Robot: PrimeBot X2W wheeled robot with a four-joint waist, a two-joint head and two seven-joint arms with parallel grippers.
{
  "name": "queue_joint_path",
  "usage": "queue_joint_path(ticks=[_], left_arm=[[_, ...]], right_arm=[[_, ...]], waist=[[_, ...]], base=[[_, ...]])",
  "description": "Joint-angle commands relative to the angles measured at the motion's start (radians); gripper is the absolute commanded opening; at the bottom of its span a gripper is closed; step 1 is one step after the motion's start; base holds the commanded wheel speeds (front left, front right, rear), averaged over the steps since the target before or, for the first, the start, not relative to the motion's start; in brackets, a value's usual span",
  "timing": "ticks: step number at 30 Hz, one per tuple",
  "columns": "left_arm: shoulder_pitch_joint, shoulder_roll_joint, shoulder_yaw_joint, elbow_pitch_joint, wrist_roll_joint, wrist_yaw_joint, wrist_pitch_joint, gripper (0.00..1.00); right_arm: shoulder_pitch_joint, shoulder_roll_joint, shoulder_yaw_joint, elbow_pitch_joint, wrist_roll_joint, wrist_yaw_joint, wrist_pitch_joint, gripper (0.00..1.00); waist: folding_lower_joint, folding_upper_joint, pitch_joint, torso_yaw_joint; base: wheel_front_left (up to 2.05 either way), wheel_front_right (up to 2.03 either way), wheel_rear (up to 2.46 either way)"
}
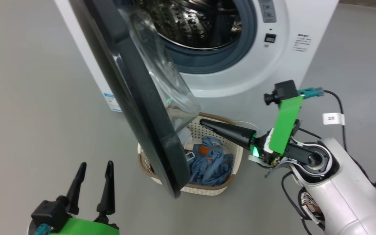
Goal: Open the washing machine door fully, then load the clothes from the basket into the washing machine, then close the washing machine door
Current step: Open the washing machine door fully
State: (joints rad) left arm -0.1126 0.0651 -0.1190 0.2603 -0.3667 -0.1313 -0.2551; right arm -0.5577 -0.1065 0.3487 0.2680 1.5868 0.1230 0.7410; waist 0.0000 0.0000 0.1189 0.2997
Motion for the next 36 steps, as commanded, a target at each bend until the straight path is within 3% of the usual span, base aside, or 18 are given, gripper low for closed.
queue_joint_path(ticks=[1, 3, 4, 5, 8, 20, 36], left_arm=[[-0.003, 0.024, 0.036, -0.018, 0.000, 0.001, -0.007, 1.00], [-0.002, 0.030, 0.043, -0.019, -0.002, 0.001, -0.007, 1.00], [-0.001, 0.033, 0.047, -0.020, -0.002, 0.001, -0.007, 1.00], [0.001, 0.036, 0.051, -0.021, -0.002, 0.001, -0.007, 1.00], [0.008, 0.042, 0.061, -0.024, -0.003, 0.001, -0.007, 1.00], [0.049, 0.054, 0.103, -0.037, -0.004, 0.001, -0.007, 1.00], [0.108, 0.056, 0.152, -0.060, 0.002, 0.001, -0.007, 1.00]], right_arm=[[0.013, 0.000, -0.003, -0.034, -0.027, 0.008, -0.015, 0.39], [0.026, -0.012, -0.015, -0.041, -0.033, 0.008, -0.034, 0.45], [0.033, -0.018, -0.020, -0.044, -0.036, 0.008, -0.046, 0.55], [0.041, -0.023, -0.025, -0.048, -0.038, 0.008, -0.056, 0.73], [0.064, -0.041, -0.038, -0.059, -0.047, 0.008, -0.091, 1.00], [0.148, -0.115, -0.040, -0.090, -0.094, 0.008, -0.263, 1.00], [0.336, -0.287, 0.023, -0.120, -0.160, 0.008, -0.599, 1.00]], waist=[[0.0000, 0.0000, -0.010, -0.026], [0.0000, 0.0000, -0.013, -0.041], [0.0000, 0.0000, -0.015, -0.049], [0.0000, 0.0000, -0.017, -0.056], [0.0000, 0.0000, -0.025, -0.077], [0.0000, 0.0000, -0.057, -0.149], [0.0000, 0.0000, -0.081, -0.218]], base=[[0.00, 0.00, 0.00], [0.00, 0.00, 0.00], [0.00, 0.00, 0.00], [0.00, 0.00, 0.00], [0.00, 0.00, 0.00], [0.00, 0.00, 0.00], [0.00, 0.00, 0.00]])
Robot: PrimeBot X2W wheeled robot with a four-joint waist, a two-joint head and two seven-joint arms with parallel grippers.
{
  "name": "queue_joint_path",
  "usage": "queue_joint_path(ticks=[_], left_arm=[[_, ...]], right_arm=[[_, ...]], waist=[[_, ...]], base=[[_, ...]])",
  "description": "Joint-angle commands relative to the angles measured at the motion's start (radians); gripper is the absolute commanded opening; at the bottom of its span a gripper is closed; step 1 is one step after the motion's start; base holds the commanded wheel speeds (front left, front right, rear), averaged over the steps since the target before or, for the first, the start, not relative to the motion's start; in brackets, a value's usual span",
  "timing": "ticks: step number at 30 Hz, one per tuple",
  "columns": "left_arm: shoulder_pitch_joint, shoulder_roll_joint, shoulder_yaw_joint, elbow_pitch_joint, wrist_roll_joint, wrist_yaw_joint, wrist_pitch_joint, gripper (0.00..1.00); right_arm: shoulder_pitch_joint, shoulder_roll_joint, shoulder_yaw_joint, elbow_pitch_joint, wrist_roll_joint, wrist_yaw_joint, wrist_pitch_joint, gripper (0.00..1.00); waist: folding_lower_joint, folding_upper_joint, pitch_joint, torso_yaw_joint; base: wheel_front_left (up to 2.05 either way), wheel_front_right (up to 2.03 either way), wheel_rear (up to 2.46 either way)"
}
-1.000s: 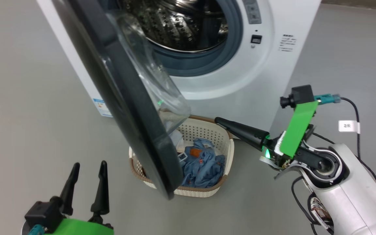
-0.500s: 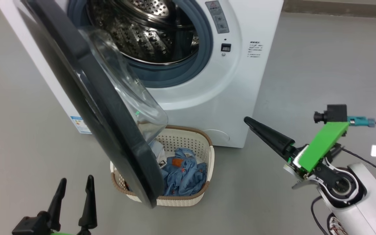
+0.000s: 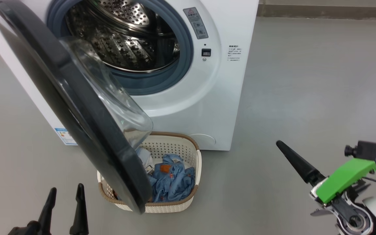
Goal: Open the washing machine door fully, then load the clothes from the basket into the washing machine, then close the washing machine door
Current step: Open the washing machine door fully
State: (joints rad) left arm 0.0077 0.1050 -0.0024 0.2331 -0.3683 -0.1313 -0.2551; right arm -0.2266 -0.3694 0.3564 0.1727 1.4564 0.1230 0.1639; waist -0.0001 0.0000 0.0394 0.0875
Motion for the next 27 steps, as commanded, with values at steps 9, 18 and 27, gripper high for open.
queue_joint_path(ticks=[9, 18, 27], left_arm=[[0.003, 0.011, 0.052, -0.044, 0.008, 0.001, -0.007, 1.00], [0.009, 0.000, 0.067, -0.045, 0.008, 0.001, -0.007, 1.00], [0.008, -0.005, 0.071, -0.050, 0.011, 0.001, -0.007, 1.00]], right_arm=[[0.070, -0.116, 0.089, 0.011, -0.061, 0.008, -0.267, 1.00], [0.094, -0.169, 0.111, 0.062, -0.141, 0.008, -0.423, 1.00], [0.155, -0.081, -0.073, 0.032, -0.394, 0.008, -0.425, 1.00]], waist=[[0.0001, 0.0000, -0.003, -0.022], [0.0001, 0.0000, -0.011, -0.027], [0.0001, 0.0000, -0.009, -0.028]], base=[[0.00, 0.00, 0.00], [0.00, 0.00, 0.00], [0.00, 0.00, 0.00]])
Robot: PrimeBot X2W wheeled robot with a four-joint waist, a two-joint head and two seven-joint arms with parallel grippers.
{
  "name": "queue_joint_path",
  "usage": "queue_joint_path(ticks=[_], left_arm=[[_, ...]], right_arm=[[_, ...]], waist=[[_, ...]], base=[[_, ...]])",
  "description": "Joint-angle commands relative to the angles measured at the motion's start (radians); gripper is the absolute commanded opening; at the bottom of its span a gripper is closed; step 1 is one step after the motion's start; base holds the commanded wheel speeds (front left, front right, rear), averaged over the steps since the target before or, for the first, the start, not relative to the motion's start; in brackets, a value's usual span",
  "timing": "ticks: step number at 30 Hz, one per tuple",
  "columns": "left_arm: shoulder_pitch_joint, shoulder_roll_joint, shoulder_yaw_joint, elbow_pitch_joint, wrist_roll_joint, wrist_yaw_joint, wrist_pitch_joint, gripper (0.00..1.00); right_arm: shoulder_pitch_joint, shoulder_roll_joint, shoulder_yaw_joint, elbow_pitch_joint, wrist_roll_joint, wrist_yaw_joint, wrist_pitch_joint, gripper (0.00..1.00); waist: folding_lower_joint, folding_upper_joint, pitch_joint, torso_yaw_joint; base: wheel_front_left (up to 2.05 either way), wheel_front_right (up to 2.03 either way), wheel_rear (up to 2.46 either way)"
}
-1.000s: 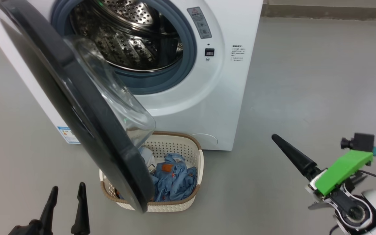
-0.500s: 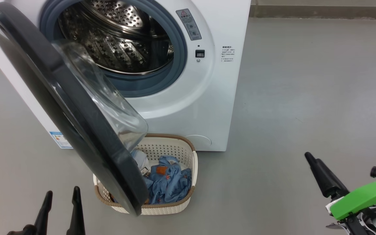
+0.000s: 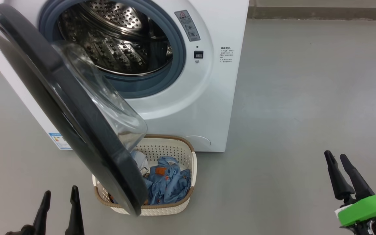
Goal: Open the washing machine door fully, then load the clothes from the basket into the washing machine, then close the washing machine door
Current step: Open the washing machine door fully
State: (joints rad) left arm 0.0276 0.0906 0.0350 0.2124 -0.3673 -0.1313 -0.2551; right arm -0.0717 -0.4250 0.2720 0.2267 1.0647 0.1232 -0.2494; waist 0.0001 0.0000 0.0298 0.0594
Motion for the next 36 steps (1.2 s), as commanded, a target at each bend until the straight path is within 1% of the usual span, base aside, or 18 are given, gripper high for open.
queue_joint_path(ticks=[1, 4, 8, 16, 23, 34, 35, 36], left_arm=[[-0.013, 0.009, 0.033, -0.030, 0.010, 0.001, -0.007, 1.00], [-0.016, 0.008, 0.032, -0.030, 0.010, 0.001, -0.007, 1.00], [-0.019, 0.006, 0.033, -0.032, 0.011, 0.001, -0.007, 1.00], [-0.023, 0.003, 0.031, -0.031, 0.009, 0.001, -0.007, 1.00], [-0.024, 0.000, 0.031, -0.031, 0.007, 0.001, -0.007, 1.00], [-0.028, 0.003, 0.032, -0.028, 0.007, 0.001, -0.007, 1.00], [-0.030, 0.003, 0.033, -0.029, 0.007, 0.001, -0.007, 0.49], [-0.033, 0.003, 0.036, -0.031, 0.006, 0.001, -0.007, 0.31]], right_arm=[[0.009, -0.018, -0.003, -0.026, -0.043, 0.008, -0.012, 1.00], [0.030, 0.015, -0.040, -0.045, -0.137, 0.008, -0.012, 1.00], [0.049, 0.041, -0.061, -0.055, -0.253, 0.008, -0.012, 1.00], [0.083, 0.107, -0.109, -0.071, -0.400, 0.008, -0.012, 1.00], [0.104, 0.142, -0.101, -0.073, -0.453, 0.008, -0.012, 1.00], [0.109, 0.144, -0.096, -0.067, -0.474, 0.008, -0.012, 1.00], [0.110, 0.144, -0.096, -0.067, -0.475, 0.008, -0.012, 1.00], [0.111, 0.143, -0.096, -0.067, -0.476, 0.008, -0.012, 1.00]], waist=[[0.0000, 0.0000, 0.001, 0.000], [0.0000, 0.0000, 0.005, 0.001], [0.0000, 0.0000, 0.009, 0.002], [0.0000, 0.0000, 0.015, 0.011], [0.0000, 0.0000, 0.019, 0.014], [0.0000, 0.0000, 0.016, 0.016], [0.0000, 0.0000, 0.015, 0.018], [0.0000, 0.0000, 0.013, 0.019]], base=[[0.00, 0.00, 0.00], [0.00, 0.00, 0.00], [0.00, 0.00, 0.00], [0.00, 0.00, 0.00], [0.00, 0.00, 0.00], [0.00, 0.00, 0.00], [0.00, 0.00, 0.00], [0.00, 0.00, 0.00]])
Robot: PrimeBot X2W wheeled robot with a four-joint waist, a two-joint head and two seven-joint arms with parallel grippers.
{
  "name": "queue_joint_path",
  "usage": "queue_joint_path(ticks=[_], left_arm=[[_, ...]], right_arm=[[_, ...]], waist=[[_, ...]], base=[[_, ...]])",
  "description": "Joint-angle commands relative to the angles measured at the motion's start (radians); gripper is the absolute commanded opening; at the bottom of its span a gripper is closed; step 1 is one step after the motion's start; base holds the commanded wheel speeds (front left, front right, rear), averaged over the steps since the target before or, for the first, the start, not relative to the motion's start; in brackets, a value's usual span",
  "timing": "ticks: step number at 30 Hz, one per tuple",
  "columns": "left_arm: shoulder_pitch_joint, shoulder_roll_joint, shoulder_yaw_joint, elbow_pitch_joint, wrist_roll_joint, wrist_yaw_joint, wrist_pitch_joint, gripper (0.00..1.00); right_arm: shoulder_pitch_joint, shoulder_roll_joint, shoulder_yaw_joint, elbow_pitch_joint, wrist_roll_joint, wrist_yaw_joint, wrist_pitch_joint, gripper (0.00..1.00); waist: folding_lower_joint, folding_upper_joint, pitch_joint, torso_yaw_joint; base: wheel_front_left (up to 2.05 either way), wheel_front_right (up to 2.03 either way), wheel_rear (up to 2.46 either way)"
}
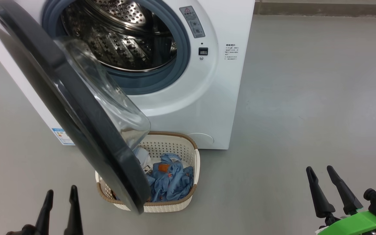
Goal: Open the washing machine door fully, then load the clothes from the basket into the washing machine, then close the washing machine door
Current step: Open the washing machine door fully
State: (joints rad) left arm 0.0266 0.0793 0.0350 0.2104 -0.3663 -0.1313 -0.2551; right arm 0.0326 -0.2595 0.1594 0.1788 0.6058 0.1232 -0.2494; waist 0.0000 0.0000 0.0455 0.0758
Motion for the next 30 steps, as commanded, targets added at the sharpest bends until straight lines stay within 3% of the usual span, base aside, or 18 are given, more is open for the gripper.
queue_joint_path(ticks=[1, 2, 3, 9, 13, 17, 21, 22, 30], left_arm=[[-0.035, 0.013, 0.040, -0.033, 0.001, 0.001, -0.007, 0.11], [-0.035, 0.013, 0.040, -0.033, 0.001, 0.001, -0.007, 0.11], [-0.038, 0.013, 0.046, -0.041, 0.003, 0.001, -0.007, 0.00], [-0.067, -0.002, 0.121, -0.194, 0.011, 0.001, -0.007, 0.00], [-0.080, -0.012, 0.097, -0.384, 0.019, 0.001, -0.007, 0.00], [-0.079, -0.018, 0.002, -0.541, 0.025, 0.001, -0.007, 0.00], [-0.076, -0.022, -0.151, -0.606, 0.030, 0.001, 0.030, 0.00], [-0.075, -0.023, -0.223, -0.605, 0.037, 0.001, 0.055, 0.00], [-0.077, -0.028, -0.430, -0.472, -0.041, 0.037, 0.094, 0.00]], right_arm=[[0.008, -0.022, 0.018, -0.018, -0.018, 0.008, -0.012, 1.00], [0.008, -0.022, 0.018, -0.018, -0.018, 0.008, -0.012, 1.00], [0.009, -0.023, 0.020, -0.018, -0.019, 0.008, -0.012, 1.00], [0.014, -0.024, 0.023, -0.017, -0.025, 0.008, -0.012, 1.00], [0.018, -0.024, 0.020, -0.019, -0.025, 0.008, -0.012, 1.00], [0.020, -0.022, 0.021, -0.021, -0.026, 0.008, -0.012, 1.00], [0.021, -0.022, 0.026, -0.021, -0.025, 0.008, -0.012, 1.00], [0.020, -0.022, 0.029, -0.019, -0.024, 0.008, -0.012, 1.00], [0.006, -0.019, 0.031, -0.019, -0.028, 0.008, -0.012, 1.00]], waist=[[0.0000, 0.0000, -0.003, 0.003], [0.0000, 0.0000, -0.003, 0.003], [0.0000, 0.0000, -0.004, 0.005], [0.0000, 0.0000, -0.011, 0.010], [0.0000, 0.0000, -0.015, 0.012], [0.0000, 0.0000, -0.019, 0.012], [0.0000, 0.0000, -0.019, 0.009], [0.0000, 0.0000, -0.017, 0.006], [0.0000, 0.0000, 0.003, -0.004]], base=[[0.00, 0.00, 0.00], [0.00, 0.00, 0.00], [0.00, 0.00, 0.00], [0.00, 0.00, 0.00], [0.00, 0.00, 0.00], [0.00, 0.00, 0.00], [0.00, 0.00, 0.00], [0.00, 0.00, 0.00], [0.00, 0.00, 0.00]])
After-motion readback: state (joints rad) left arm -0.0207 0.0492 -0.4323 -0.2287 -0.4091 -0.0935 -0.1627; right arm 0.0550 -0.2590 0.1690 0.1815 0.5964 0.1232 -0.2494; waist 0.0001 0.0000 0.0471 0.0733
